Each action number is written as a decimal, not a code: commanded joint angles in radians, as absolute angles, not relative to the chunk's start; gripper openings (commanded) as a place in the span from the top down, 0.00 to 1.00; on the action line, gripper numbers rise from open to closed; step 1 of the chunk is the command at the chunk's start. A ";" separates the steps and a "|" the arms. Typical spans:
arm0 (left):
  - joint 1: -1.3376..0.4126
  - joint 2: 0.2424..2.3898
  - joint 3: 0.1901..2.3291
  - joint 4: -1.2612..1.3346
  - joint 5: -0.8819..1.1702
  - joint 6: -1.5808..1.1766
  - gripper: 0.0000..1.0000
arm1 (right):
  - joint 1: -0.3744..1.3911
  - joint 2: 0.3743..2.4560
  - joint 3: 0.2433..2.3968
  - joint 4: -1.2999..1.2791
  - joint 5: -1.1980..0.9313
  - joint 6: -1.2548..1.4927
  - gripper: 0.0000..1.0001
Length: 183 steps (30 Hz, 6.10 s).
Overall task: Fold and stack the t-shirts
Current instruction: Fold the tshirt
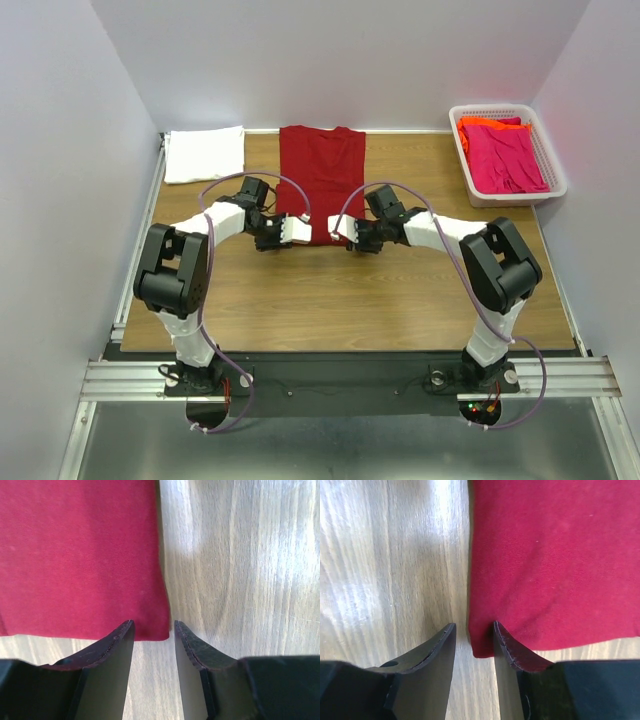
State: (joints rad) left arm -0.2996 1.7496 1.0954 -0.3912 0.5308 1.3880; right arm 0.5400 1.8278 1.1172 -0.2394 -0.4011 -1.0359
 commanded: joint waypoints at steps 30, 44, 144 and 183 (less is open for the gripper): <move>-0.330 1.497 1.235 -0.705 0.611 1.264 1.00 | 0.488 1.508 1.148 -0.503 -0.394 -0.928 0.99; -0.572 1.083 0.969 -0.955 0.637 1.187 1.00 | 0.647 1.026 0.963 -0.882 -0.511 -0.914 0.99; -0.686 1.873 1.359 -0.561 0.632 1.048 1.00 | 0.414 2.289 1.609 -0.492 -0.966 -0.195 0.70; -0.673 1.784 1.302 -0.373 0.486 1.149 1.00 | 0.380 2.296 1.835 -0.508 -0.906 -0.276 0.69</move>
State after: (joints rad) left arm -0.6605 1.8412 1.3251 -0.3832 0.4633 1.1316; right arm 0.3851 2.2696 1.7596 -0.5163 -0.9077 -0.2600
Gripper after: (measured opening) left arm 0.047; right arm 0.309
